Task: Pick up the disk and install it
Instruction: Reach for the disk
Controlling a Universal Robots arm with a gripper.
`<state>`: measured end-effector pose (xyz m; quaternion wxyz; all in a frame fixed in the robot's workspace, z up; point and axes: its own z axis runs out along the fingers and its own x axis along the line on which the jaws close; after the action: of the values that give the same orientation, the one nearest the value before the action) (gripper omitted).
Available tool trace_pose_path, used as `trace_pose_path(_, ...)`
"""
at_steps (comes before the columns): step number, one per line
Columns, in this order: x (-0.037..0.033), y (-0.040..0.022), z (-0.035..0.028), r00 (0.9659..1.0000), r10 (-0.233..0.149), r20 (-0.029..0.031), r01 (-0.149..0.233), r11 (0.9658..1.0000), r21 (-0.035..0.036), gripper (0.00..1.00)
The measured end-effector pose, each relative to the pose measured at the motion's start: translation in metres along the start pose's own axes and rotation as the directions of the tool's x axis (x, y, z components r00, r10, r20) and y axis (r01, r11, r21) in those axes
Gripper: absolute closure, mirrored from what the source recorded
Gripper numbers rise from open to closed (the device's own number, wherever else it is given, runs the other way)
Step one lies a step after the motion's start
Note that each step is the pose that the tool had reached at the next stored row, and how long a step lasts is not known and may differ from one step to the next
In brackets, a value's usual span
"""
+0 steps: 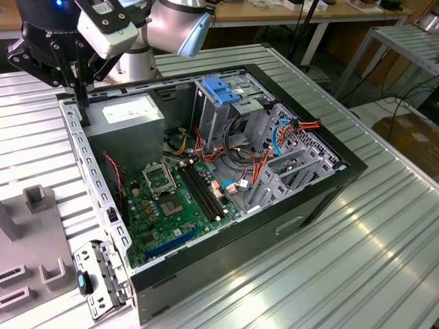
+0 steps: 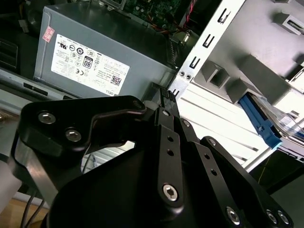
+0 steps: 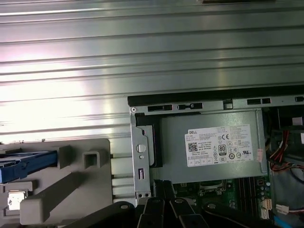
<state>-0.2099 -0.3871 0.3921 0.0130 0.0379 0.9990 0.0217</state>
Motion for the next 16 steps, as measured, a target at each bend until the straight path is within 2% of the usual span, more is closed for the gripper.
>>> trace_pose_path(6, 0.0056, -0.0003, -0.0001, 1.0, 0.0, 0.0, 0.0, 1.0, 0.0, 0.89)
trace_pose_path(16, 0.022, -0.0012, -0.0005, 1.0, 0.0, 0.0, 0.0, 1.0, 0.0, 0.89)
